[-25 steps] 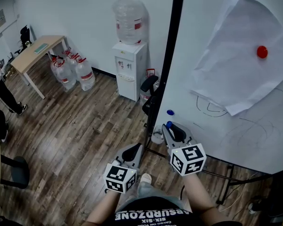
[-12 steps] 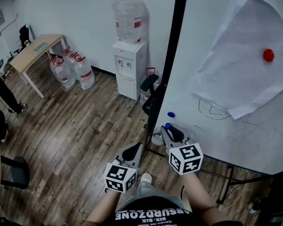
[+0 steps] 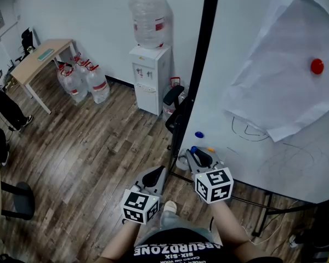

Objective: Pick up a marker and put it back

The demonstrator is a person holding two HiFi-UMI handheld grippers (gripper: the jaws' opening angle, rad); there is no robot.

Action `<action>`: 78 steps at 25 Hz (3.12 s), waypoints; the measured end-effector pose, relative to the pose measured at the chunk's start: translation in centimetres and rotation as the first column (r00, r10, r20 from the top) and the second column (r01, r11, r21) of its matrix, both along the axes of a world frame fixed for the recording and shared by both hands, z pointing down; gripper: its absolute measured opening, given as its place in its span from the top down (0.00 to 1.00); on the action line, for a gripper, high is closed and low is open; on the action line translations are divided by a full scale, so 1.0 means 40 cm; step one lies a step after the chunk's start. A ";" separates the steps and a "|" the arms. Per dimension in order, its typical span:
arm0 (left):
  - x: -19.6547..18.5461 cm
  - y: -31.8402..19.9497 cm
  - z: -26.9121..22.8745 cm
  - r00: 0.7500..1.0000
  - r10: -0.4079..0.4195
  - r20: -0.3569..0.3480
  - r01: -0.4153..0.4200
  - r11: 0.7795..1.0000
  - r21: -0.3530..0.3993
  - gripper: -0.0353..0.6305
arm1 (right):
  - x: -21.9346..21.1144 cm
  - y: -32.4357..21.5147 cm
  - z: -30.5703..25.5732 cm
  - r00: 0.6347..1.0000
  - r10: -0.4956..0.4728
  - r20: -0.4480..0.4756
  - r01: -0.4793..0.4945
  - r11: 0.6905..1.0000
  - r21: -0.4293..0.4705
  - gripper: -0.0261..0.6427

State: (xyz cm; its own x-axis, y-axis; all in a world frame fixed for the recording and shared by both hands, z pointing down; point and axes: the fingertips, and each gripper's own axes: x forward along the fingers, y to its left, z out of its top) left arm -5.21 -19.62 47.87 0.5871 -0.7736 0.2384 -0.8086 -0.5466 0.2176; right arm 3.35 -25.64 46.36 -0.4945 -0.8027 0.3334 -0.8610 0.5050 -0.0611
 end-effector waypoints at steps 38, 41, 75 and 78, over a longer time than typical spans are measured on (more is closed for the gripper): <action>0.018 -0.010 0.028 1.000 0.016 -0.007 -0.016 1.000 -0.026 0.94 | -0.005 0.015 0.175 0.998 -0.016 -0.059 0.007 0.989 -0.146 0.85; 0.020 -0.009 0.034 1.000 0.017 -0.005 -0.017 0.999 -0.032 0.94 | -0.009 0.019 0.187 0.997 -0.025 -0.066 0.014 0.988 -0.156 0.85; 0.031 0.013 0.027 1.000 0.030 0.002 -0.030 0.999 -0.028 0.94 | 0.022 0.061 0.227 0.995 -0.018 -0.099 -0.001 0.982 -0.189 0.84; 0.031 0.015 0.022 0.999 0.032 0.003 -0.032 0.999 -0.024 0.94 | 0.024 0.068 0.227 0.995 -0.017 -0.098 -0.002 0.982 -0.191 0.83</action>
